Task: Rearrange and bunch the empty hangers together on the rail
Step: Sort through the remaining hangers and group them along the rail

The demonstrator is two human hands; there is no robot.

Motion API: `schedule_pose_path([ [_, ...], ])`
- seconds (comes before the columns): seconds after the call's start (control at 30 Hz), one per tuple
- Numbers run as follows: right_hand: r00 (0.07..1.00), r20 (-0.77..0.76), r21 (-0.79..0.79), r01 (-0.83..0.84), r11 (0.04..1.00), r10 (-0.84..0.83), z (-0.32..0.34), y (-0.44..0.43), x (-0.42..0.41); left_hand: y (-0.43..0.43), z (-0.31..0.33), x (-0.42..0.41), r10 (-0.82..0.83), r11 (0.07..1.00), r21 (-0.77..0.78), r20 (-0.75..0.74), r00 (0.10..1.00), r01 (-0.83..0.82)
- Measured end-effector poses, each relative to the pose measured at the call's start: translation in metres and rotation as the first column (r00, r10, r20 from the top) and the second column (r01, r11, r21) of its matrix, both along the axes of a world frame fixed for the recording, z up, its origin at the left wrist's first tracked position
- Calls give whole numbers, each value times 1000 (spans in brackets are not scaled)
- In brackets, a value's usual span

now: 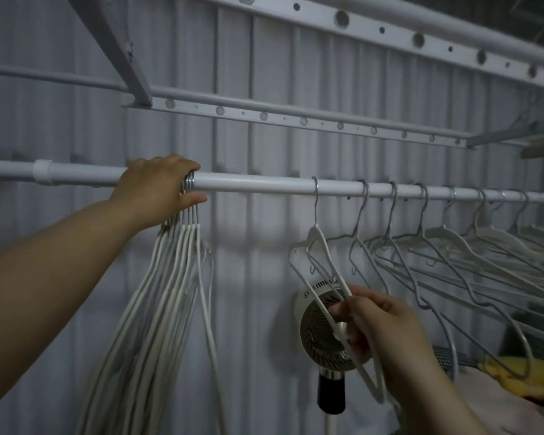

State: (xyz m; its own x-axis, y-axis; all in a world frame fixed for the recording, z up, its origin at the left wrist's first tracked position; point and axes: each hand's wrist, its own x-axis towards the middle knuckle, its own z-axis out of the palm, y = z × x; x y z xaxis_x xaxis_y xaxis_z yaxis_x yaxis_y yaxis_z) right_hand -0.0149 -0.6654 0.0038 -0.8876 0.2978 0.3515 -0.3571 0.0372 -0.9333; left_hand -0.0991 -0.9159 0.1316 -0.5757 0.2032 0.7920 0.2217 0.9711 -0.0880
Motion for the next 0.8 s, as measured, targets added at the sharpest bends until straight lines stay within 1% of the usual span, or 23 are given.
schedule_pose_path([
  [0.13,997,2,36,72,997,-73,0,10,0,5,0,0,-7,1000,1,4,1000,7],
  [0.4,995,34,29,96,995,-97,2,16,5,8,0,-1,-7,1000,-4,10,1000,7],
  [0.47,995,57,72,72,995,-77,3,16,8,8,0,-1,-3,1000,-5,15,1000,3],
  [0.53,998,63,163,18,986,-29,4,16,13,8,1,-1,0,1000,-9,33,999,0],
  [0.57,999,39,255,26,967,-37,4,16,15,9,2,-1,-1,1000,-13,42,999,2],
  [0.6,994,-8,400,100,911,-106,2,17,16,9,3,0,-3,1000,-19,53,999,4],
  [0.63,971,-98,544,235,805,-217,0,16,17,9,3,1,-5,1000,-25,63,998,6],
  [0.67,920,-242,588,392,708,-309,-2,10,21,10,3,2,-6,1000,-29,70,998,8],
  [0.7,868,-368,544,492,679,-334,-1,-1,27,10,2,2,-5,999,-31,76,997,7],
  [0.73,844,-444,489,509,708,-300,0,-14,31,10,2,3,-2,999,-32,81,997,5],
  [0.77,846,-476,461,473,751,-240,0,-27,33,10,1,3,1,999,-32,83,997,2],
  [0.8,861,-486,453,397,798,-152,-2,-40,32,10,1,4,5,999,-33,84,996,-3],
])
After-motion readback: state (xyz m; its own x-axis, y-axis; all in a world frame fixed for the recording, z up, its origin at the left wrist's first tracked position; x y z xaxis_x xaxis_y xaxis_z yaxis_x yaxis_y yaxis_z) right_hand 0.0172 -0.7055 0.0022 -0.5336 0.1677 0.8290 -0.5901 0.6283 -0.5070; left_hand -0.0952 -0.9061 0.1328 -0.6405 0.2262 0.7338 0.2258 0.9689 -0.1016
